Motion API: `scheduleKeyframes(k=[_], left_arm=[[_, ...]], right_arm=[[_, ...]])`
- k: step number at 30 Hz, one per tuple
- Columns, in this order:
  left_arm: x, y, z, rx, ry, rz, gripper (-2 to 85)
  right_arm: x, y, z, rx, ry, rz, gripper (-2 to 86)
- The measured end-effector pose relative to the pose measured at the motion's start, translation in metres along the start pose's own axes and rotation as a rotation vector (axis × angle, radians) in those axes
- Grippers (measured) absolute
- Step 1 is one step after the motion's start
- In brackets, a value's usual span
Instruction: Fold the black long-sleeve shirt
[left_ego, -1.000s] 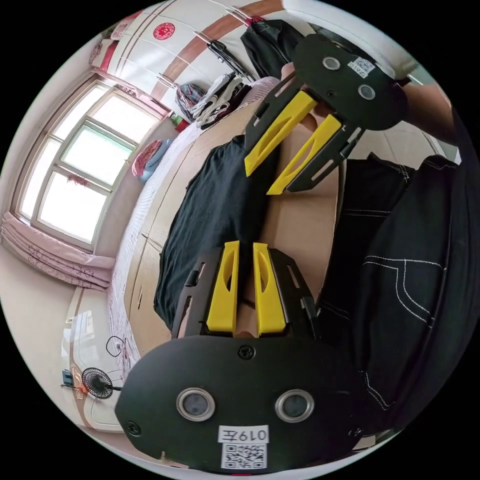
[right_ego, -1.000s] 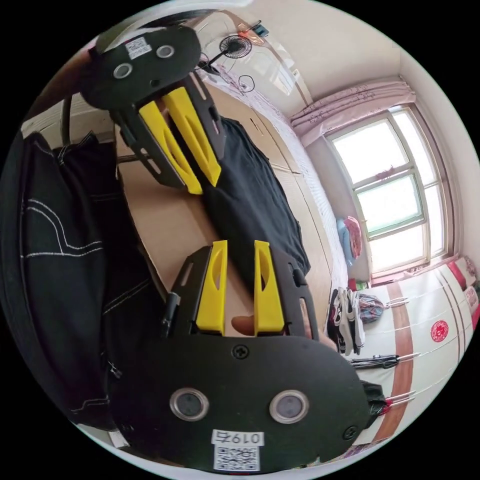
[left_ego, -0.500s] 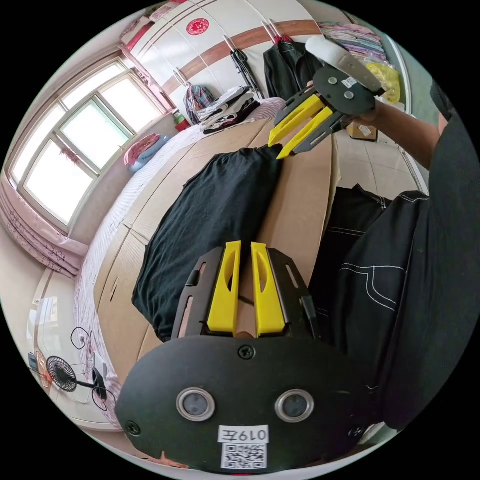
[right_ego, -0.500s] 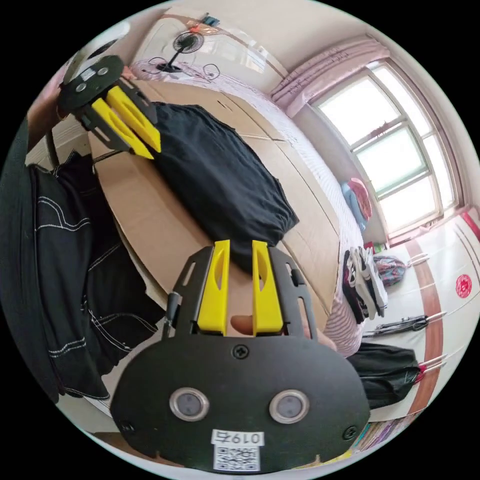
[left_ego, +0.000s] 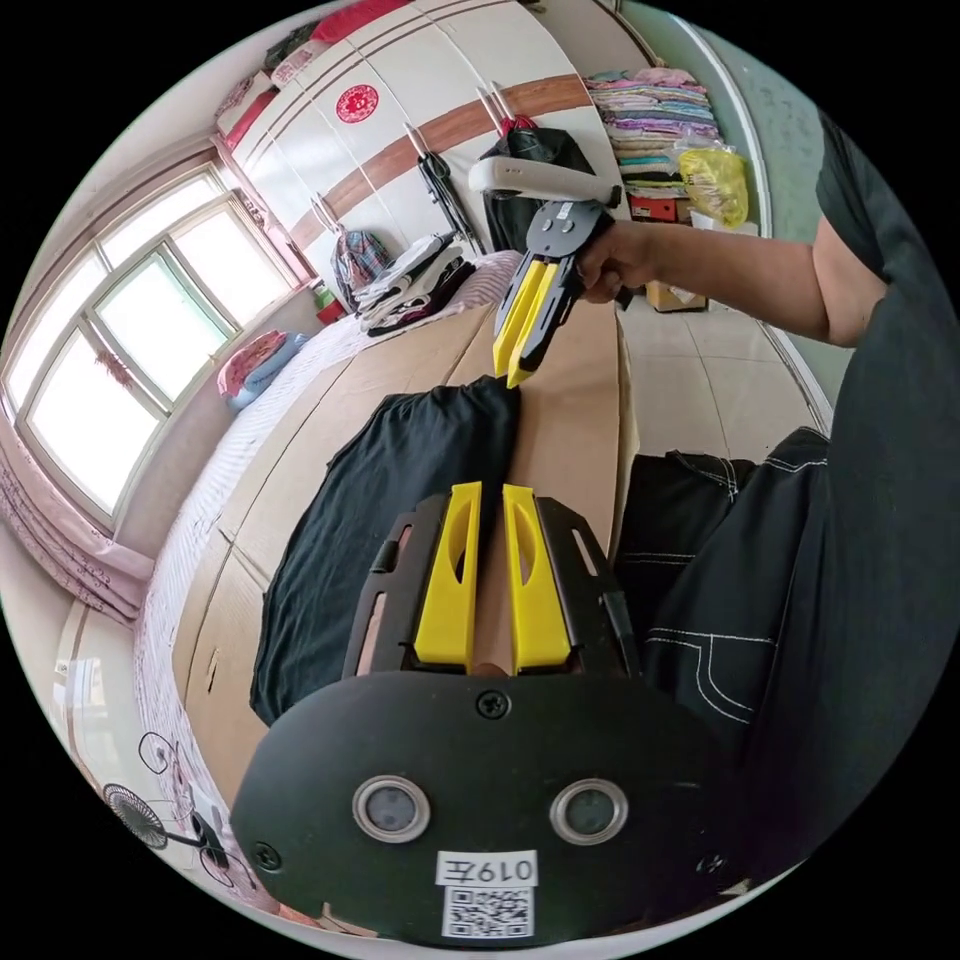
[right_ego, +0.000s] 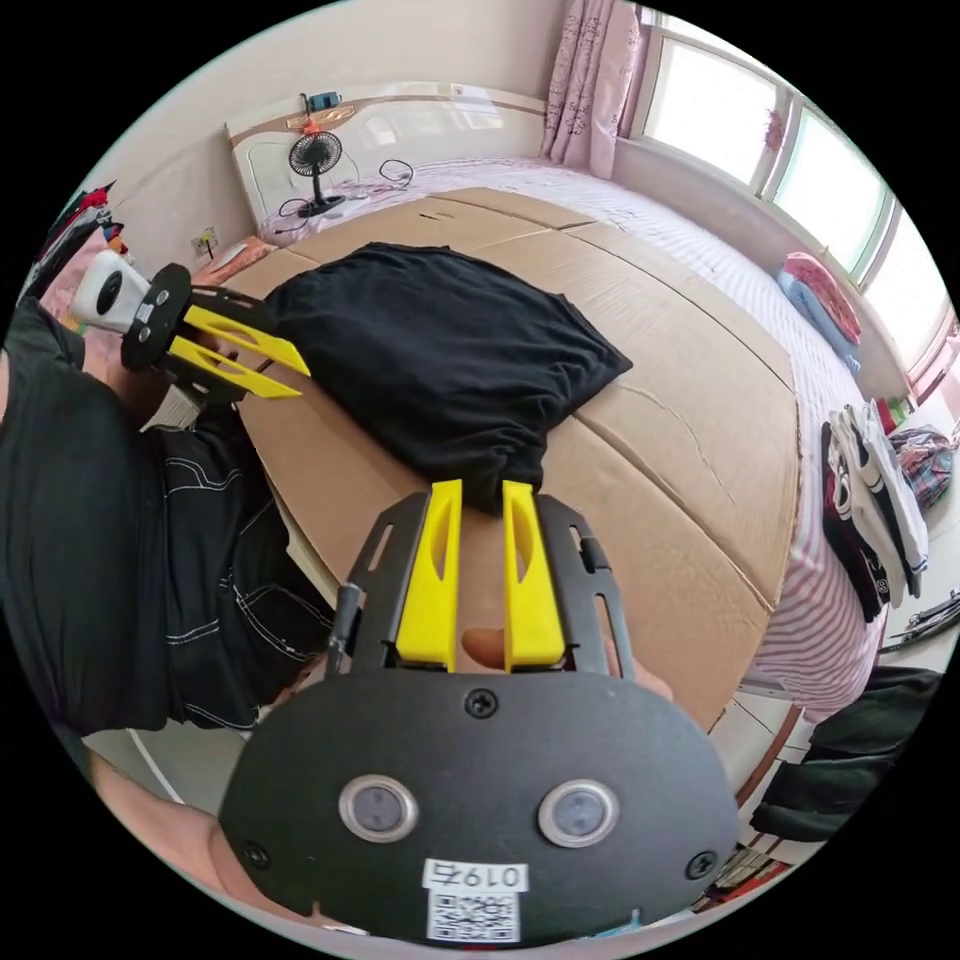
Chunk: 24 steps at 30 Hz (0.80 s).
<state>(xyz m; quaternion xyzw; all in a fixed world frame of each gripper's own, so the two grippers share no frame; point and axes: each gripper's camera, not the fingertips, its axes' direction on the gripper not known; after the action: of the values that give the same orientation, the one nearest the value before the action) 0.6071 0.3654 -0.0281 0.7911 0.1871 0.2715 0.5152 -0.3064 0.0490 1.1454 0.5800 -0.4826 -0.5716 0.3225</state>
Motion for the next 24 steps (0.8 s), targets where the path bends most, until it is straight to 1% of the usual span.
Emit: scheduleKeyframes(k=[3, 5, 8, 15, 17, 21, 24], left_arm=[[-0.005, -0.024, 0.023, 0.015, 0.000, 0.023, 1.7], [-0.014, -0.043, 0.042, 0.033, 0.047, 0.017, 2.6], [-0.026, -0.067, 0.070, 0.015, 0.071, -0.001, 4.8], [-0.060, -0.105, 0.131, -0.033, 0.186, -0.036, 6.9], [-0.072, -0.116, 0.148, -0.063, 0.193, -0.008, 6.7], [-0.105, -0.138, 0.159, -0.004, 0.261, 0.028, 6.4], [-0.143, -0.165, 0.177, 0.015, 0.322, 0.132, 6.3]], right_arm=[[0.030, 0.012, 0.022, -0.018, -0.051, 0.004, 6.8], [0.052, 0.023, 0.034, -0.003, -0.116, 0.002, 4.5], [0.072, 0.039, 0.047, 0.009, -0.152, -0.005, 0.6], [0.096, 0.075, 0.076, -0.044, -0.144, -0.073, -0.5], [0.107, 0.088, 0.086, -0.031, -0.156, -0.077, -0.6], [0.115, 0.104, 0.104, -0.025, -0.155, -0.093, -0.6], [0.120, 0.118, 0.111, -0.012, -0.142, -0.100, -0.5]])
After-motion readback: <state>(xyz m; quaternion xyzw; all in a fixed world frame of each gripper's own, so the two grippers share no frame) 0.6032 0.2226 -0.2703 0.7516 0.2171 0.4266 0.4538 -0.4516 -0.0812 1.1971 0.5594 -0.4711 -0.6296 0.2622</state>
